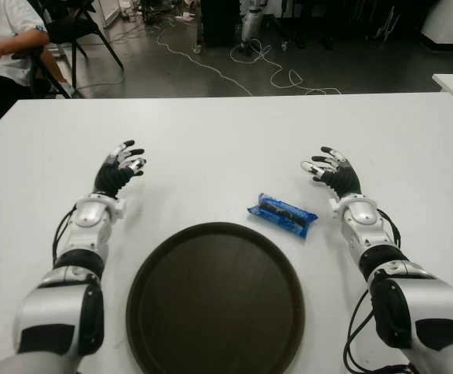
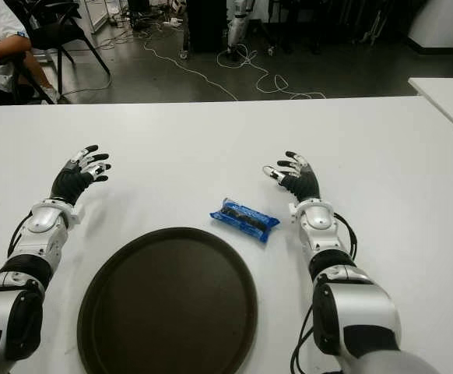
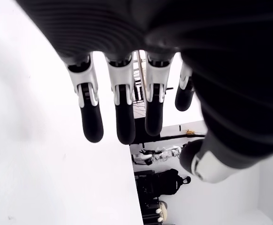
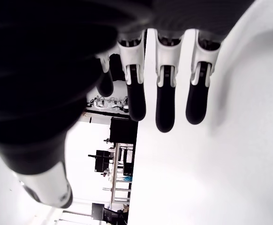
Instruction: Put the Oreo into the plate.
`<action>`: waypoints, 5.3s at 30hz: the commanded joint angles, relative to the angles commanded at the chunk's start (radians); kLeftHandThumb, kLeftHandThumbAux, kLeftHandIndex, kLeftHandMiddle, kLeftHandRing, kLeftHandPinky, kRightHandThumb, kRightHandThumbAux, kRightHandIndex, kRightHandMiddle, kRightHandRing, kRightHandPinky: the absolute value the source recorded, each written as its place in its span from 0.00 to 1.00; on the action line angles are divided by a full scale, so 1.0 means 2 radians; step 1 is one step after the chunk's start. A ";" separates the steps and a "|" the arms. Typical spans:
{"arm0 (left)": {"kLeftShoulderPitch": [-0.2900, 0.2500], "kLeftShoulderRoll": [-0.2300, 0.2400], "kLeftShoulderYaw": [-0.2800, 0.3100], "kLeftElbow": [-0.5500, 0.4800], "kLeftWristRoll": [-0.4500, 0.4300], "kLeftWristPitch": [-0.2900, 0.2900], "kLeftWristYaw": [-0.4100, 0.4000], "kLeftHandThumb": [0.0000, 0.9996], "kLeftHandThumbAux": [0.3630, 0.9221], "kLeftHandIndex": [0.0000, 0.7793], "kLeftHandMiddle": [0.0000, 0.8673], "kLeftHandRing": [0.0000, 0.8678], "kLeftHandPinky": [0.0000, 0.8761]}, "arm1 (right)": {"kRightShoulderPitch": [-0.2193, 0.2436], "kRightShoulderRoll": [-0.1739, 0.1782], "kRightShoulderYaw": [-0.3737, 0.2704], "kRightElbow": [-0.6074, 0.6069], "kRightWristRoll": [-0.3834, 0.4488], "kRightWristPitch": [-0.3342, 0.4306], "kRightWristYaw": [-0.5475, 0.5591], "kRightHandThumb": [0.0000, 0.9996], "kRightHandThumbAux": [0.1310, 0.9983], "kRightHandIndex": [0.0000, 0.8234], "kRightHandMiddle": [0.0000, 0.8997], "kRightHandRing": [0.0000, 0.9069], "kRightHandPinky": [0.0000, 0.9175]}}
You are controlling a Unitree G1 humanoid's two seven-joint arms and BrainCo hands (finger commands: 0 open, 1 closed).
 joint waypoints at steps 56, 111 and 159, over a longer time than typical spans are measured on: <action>0.001 -0.002 0.003 -0.001 -0.006 0.002 -0.011 0.20 0.52 0.13 0.24 0.27 0.34 | 0.032 -0.077 0.133 -0.131 -0.181 -0.110 -0.183 0.00 0.60 0.19 0.23 0.21 0.13; 0.002 0.003 -0.003 -0.006 0.002 0.000 -0.006 0.19 0.53 0.14 0.25 0.27 0.34 | 0.258 -0.126 0.295 -0.752 -0.650 0.396 0.241 0.00 0.36 0.01 0.02 0.00 0.00; 0.002 0.003 -0.005 -0.007 0.005 0.003 0.002 0.19 0.54 0.14 0.25 0.28 0.35 | 0.227 -0.076 0.290 -0.606 -0.629 0.409 0.146 0.00 0.35 0.05 0.06 0.03 0.00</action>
